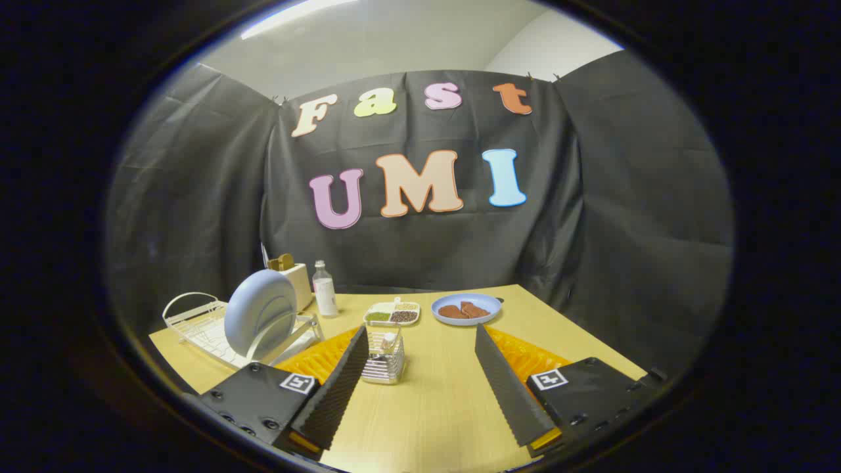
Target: Take the plate from the dish rack, then take the spoon from the basket and place it into the plate.
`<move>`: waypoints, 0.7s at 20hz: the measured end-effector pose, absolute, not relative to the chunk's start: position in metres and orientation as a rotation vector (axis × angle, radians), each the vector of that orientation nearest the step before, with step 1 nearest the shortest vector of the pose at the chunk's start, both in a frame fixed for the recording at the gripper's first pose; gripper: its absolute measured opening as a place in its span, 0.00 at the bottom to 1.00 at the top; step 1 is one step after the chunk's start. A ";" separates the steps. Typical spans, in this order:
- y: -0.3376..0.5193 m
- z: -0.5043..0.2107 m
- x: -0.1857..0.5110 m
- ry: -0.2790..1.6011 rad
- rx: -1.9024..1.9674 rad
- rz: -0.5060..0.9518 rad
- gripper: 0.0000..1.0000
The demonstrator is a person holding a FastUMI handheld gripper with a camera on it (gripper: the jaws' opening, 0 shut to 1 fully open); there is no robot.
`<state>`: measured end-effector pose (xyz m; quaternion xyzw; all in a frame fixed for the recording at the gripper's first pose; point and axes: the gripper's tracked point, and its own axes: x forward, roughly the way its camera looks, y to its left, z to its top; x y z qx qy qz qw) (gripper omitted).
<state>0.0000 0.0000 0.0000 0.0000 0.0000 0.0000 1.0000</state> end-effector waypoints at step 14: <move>0.015 0.000 0.001 0.005 -0.017 -0.007 1.00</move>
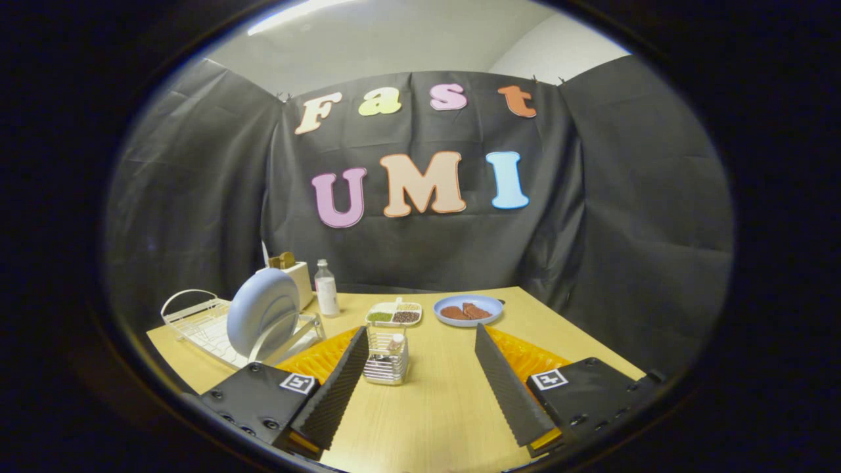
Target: Take the plate from the dish rack, then take the spoon from the basket and place it into the plate.
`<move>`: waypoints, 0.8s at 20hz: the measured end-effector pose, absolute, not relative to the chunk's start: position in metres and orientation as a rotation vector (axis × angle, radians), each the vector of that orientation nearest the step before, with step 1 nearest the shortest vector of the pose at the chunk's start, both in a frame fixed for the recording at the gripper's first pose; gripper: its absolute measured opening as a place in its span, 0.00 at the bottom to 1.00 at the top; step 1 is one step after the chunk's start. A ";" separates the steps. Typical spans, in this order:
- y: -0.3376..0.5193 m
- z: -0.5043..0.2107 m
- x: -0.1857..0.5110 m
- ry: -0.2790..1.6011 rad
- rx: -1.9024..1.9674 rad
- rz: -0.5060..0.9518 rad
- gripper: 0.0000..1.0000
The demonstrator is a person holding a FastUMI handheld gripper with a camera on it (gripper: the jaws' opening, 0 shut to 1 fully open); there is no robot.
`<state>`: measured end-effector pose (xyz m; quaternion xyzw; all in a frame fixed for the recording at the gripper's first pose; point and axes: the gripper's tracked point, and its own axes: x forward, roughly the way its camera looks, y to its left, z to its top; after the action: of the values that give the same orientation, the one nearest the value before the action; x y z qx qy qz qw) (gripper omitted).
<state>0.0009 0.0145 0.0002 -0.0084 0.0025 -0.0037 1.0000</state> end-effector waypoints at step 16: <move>0.100 0.017 0.018 0.004 -0.035 0.086 1.00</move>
<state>0.0183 0.0998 0.0170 -0.0177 0.0022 0.0430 0.9989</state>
